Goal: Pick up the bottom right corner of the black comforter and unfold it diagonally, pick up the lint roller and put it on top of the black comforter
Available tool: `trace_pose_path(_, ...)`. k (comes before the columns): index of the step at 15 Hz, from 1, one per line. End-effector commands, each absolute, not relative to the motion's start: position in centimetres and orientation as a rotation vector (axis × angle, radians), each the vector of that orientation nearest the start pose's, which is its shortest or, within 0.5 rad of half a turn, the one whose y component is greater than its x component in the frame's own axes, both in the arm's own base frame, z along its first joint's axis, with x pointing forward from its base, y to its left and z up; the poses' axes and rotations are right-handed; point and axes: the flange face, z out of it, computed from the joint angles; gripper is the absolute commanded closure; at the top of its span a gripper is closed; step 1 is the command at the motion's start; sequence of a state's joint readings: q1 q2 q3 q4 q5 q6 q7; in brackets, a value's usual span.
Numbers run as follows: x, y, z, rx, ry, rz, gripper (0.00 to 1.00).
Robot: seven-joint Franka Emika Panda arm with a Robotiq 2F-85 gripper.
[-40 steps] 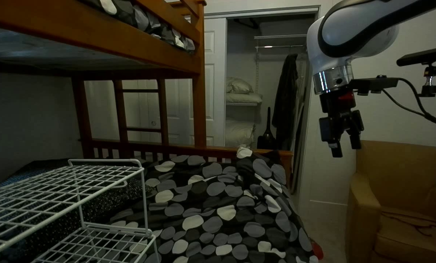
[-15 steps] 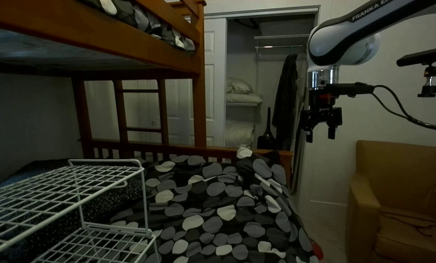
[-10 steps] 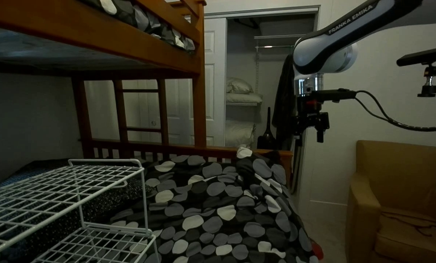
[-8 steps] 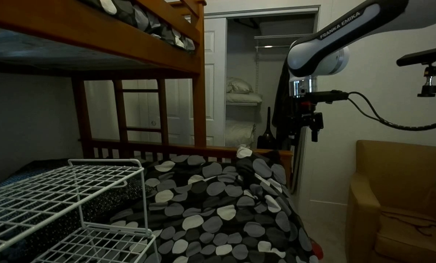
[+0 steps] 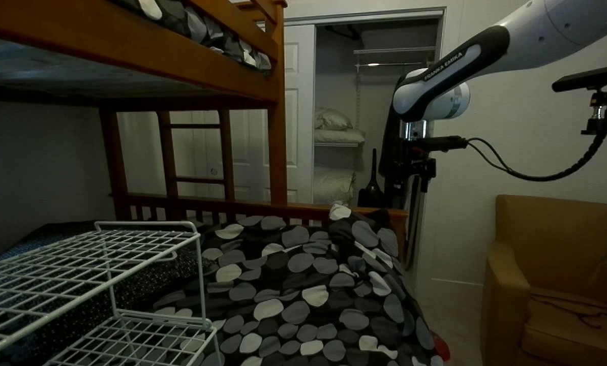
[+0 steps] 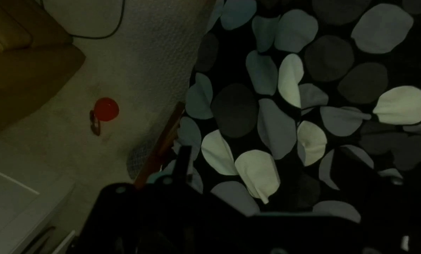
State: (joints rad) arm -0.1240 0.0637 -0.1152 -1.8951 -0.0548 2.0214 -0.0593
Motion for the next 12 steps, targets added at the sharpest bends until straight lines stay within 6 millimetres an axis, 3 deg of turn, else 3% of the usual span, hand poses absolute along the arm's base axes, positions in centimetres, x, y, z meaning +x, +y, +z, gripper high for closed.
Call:
trace_pose_path(1,57.3,-15.1,46.8,-3.194,0.276,-0.075,0.00)
trace_pose_path(4,58.7,-16.9,45.5,-3.196,0.319,-0.054,0.00)
trace_pose_path(9,59.1,-16.9,45.6,-3.196,0.317,-0.060,0.00)
trace_pose_path(12,60.8,-19.5,44.4,-3.200,0.370,-0.012,0.00)
